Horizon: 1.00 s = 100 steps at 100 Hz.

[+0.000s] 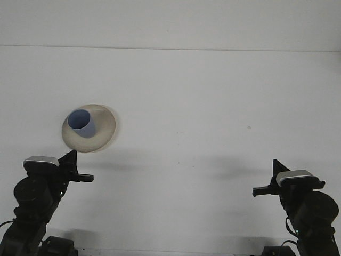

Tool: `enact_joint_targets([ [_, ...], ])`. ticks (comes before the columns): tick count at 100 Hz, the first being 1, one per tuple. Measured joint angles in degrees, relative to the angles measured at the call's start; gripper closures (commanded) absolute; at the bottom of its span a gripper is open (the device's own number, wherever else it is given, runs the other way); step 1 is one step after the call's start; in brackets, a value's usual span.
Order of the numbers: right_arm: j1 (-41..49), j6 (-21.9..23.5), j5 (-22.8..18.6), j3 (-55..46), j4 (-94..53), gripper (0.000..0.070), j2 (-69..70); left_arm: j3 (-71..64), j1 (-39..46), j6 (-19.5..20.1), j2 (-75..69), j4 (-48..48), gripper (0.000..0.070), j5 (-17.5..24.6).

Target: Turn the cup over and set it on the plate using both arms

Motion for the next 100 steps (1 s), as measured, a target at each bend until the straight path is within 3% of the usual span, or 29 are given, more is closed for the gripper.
enact_joint_targets([
  [72,0.00,0.00,-0.02,0.00,0.00,0.0700,0.00,0.00,0.00,0.02,0.00,0.50,0.0688,-0.02],
  [100,0.00,0.00,-0.02,0.00,0.00,0.0700,0.00,-8.13,0.76,0.48,-6.73,15.76,0.0688,-0.02],
])
